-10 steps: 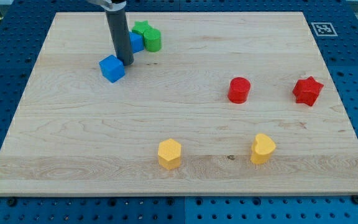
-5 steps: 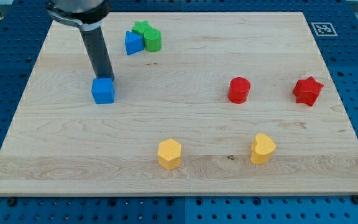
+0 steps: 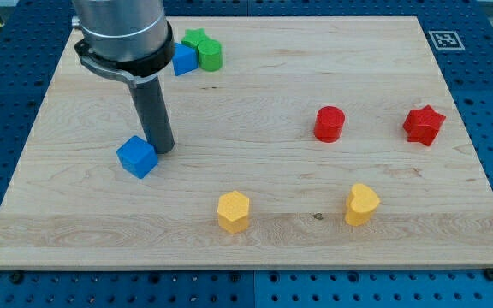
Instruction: Bring the blue cube at the bottom left side of the board
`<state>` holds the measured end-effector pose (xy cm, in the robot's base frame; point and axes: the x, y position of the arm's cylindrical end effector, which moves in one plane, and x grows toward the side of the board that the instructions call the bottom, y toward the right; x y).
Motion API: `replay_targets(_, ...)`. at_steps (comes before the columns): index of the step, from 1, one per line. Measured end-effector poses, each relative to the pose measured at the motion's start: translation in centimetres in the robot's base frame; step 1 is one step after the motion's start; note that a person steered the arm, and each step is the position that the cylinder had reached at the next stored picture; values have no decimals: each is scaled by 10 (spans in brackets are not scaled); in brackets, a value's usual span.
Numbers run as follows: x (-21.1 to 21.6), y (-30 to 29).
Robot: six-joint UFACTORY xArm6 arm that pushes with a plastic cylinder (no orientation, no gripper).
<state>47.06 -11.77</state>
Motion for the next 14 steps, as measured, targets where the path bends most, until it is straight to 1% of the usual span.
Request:
replay_targets(1,1,0)
replay_targets(2,1,21)
replay_targets(3,18,24)
replay_targets(4,31,-18)
replay_targets(5,18,-25)
replay_targets(7,-49,-25)
replay_targets(8,-60,-53)
replay_targets(10,-28,-66)
replay_targets(11,-26,-66)
replay_targets(12,-26,-48)
replay_targets(13,-11,-36)
replay_targets(14,-10,-36)
